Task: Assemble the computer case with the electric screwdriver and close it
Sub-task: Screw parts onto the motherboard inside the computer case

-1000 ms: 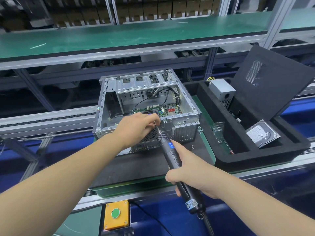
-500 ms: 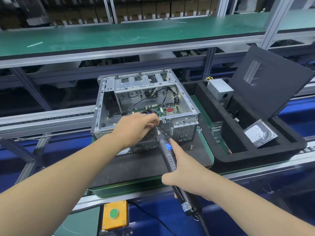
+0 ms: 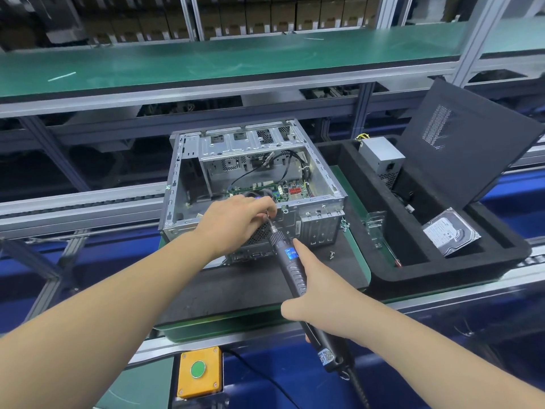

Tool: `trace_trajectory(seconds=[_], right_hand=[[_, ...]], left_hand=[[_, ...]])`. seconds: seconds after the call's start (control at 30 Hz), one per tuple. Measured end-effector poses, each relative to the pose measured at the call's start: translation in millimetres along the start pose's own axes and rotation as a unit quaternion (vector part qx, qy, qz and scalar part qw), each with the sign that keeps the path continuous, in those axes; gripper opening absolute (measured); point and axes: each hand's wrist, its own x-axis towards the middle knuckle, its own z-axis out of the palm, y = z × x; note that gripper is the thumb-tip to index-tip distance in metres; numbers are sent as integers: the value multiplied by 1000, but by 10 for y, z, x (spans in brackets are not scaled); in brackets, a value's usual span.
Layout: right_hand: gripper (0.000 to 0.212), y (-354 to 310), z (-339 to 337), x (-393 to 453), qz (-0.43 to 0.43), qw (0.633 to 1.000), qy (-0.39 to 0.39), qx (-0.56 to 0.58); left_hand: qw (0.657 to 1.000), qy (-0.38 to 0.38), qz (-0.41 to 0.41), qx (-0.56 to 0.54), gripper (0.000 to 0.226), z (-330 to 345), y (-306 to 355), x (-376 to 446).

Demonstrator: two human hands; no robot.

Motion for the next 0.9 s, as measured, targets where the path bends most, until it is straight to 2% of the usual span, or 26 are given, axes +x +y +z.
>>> trace_trajectory(seconds=[0.9], right_hand=[[114,28,-89,-8,-4,1000,-5,21]], left_hand=[[1000,4,13,-19,21,-21,-9,-17]])
